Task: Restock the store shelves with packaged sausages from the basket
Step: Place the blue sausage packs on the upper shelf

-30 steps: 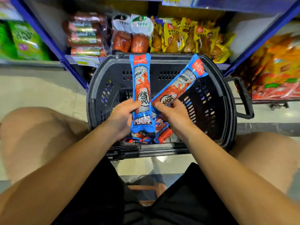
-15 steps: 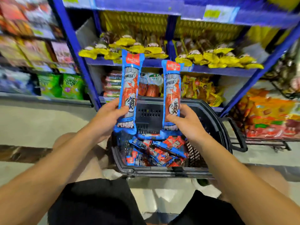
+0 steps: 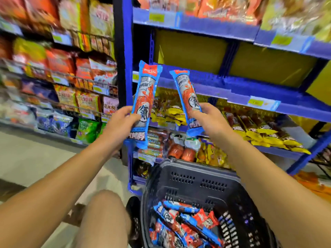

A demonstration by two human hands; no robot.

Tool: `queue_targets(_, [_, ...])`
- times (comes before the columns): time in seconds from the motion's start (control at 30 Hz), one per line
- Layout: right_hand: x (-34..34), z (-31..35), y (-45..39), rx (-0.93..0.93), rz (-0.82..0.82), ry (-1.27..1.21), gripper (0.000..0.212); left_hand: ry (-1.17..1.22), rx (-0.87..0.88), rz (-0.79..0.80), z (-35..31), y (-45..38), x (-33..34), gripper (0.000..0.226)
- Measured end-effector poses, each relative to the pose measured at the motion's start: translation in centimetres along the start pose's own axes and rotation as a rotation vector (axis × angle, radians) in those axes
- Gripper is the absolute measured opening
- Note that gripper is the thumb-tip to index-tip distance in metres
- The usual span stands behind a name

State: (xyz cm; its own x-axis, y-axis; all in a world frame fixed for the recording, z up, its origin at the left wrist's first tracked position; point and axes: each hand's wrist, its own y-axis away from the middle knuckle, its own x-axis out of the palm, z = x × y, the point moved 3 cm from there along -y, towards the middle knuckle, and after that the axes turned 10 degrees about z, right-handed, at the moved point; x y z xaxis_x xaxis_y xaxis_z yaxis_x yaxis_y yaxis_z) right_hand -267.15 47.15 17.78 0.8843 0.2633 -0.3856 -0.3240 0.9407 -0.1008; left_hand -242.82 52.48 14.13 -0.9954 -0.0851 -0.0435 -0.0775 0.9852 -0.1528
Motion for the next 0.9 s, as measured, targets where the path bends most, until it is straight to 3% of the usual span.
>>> queue_targets(0.07, [0.6, 1.7, -2.6, 0.000, 0.076, -0.006, 0.007, -0.023, 0.001, -0.010, -0.8, -1.1, -1.6, 0.017])
queue_targets(0.17, [1.8, 3.6, -6.2, 0.037, 0.106, 0.005, 0.022, -0.035, -0.001, -0.064, -1.4, -2.9, -3.9, 0.020])
queue_targets(0.37, [2.9, 5.9, -12.2, 0.065, 0.014, -0.043, 0.002, -0.056, -0.006, -0.061, -1.6, -5.9, -6.2, 0.042])
queue_targets(0.47, [3.3, 6.4, -14.4, 0.095, -0.022, -0.124, 0.009, -0.031, 0.019, -0.047, -1.6, -7.6, -6.7, 0.041])
queue_targets(0.6, [3.5, 6.7, -17.1, 0.120, -0.074, -0.192, 0.048, -0.025, 0.044, -0.040, -1.4, -9.3, -7.4, 0.035])
queue_targets(0.7, [3.6, 6.9, -18.5, 0.103, -0.125, -0.178, 0.036, 0.020, 0.054, -0.049, -1.0, -10.3, -8.1, 0.032])
queue_targets(0.8, [4.0, 6.9, -19.2, 0.126, -0.061, -0.180, 0.023, 0.024, 0.052, -0.035, -0.6, -10.7, -8.3, 0.032])
queue_targets(0.9, [3.5, 7.1, -18.7, 0.169, 0.071, 0.006, 0.039, 0.036, 0.038, -0.020, -0.1, -10.6, -8.2, 0.035])
